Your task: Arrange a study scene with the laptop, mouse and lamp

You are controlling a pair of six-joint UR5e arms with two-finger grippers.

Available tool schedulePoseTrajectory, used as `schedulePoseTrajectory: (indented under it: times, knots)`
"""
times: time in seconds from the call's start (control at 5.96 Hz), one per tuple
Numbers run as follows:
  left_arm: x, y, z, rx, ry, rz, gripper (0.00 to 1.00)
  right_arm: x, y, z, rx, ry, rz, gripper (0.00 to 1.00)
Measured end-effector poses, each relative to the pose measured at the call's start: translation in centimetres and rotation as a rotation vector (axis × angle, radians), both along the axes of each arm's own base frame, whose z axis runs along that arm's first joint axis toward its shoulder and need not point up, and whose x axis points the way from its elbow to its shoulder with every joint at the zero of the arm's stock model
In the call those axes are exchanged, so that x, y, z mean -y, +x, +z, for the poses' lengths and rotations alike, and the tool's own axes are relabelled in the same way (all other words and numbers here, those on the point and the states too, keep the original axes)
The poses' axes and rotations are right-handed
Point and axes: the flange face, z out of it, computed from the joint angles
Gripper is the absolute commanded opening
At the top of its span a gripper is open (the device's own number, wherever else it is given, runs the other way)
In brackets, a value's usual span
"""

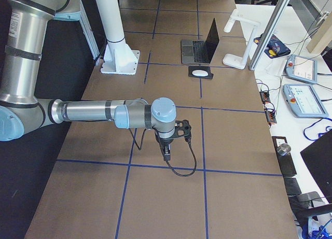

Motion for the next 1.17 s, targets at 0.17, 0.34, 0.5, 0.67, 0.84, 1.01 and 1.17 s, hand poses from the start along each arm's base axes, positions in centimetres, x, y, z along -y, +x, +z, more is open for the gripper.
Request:
schedulePoseTrajectory:
  times: [0.17,0.34,0.5,0.67,0.84,1.01,1.17]
  knots:
    - [-1.9,-4.3,4.3,-0.056,-0.071,-0.056,1.0,0.1,0.0,-0.1,0.0,0.002,0.001,1.0]
    - [-4.2,-6.6,8.0,-0.085,-0.148,-0.107,1.0,0.1,0.0,-0.1,0.0,0.001,0.001,1.0]
    - [-6.2,-7.4,10.3,-0.092,-0.201,-0.133,1.0,0.2,0.0,-0.1,0.001,0.002,0.001,1.0]
    - [-6.7,-7.8,10.8,-0.096,-0.207,-0.148,1.0,0.2,0.0,0.0,0.0,0.001,0.0,1.0]
    - [-6.8,-8.1,10.7,-0.097,-0.195,-0.155,1.0,0.2,0.0,0.1,0.0,-0.001,0.0,1.0]
    - [-7.0,-8.2,10.7,-0.096,-0.19,-0.156,1.0,0.2,0.0,0.2,0.0,-0.002,-0.001,1.0]
    - [-7.2,-8.2,10.7,-0.094,-0.191,-0.156,1.0,0.1,-0.1,0.5,0.0,-0.007,-0.002,1.0]
